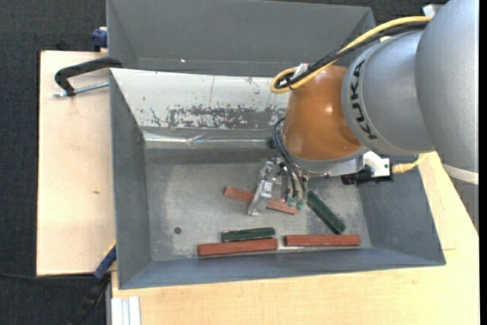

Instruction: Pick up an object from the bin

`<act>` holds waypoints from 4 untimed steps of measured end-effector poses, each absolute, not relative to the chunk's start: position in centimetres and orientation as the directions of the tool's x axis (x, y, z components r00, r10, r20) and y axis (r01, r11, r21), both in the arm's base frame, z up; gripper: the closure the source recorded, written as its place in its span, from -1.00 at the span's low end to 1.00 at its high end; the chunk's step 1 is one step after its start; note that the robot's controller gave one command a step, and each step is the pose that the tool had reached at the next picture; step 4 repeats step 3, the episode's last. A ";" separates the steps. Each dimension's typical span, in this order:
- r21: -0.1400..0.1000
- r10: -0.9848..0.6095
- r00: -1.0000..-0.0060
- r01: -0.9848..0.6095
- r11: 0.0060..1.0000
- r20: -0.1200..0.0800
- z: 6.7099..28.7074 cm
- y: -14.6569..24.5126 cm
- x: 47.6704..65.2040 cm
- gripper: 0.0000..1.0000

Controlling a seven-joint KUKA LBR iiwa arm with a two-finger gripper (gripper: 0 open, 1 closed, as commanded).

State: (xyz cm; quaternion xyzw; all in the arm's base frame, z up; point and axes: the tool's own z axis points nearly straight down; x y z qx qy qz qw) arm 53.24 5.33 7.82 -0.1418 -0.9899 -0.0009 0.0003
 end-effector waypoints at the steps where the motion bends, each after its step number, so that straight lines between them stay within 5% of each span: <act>1: 0.003 0.267 -0.964 0.267 0.964 -0.003 18.9 6.8 54.1 1.00; 2: 0.003 0.268 -0.964 0.268 0.964 -0.003 18.9 6.8 54.1 1.00; 3: -0.001 -0.212 -0.977 -0.212 0.977 -0.010 30.7 5.8 54.5 1.00; 4: -0.001 -0.212 -0.977 -0.212 0.977 -0.010 30.7 5.8 54.5 1.00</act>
Offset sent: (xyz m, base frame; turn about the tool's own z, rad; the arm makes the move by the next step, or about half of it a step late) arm 0.0000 0.0000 0.0000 0.0000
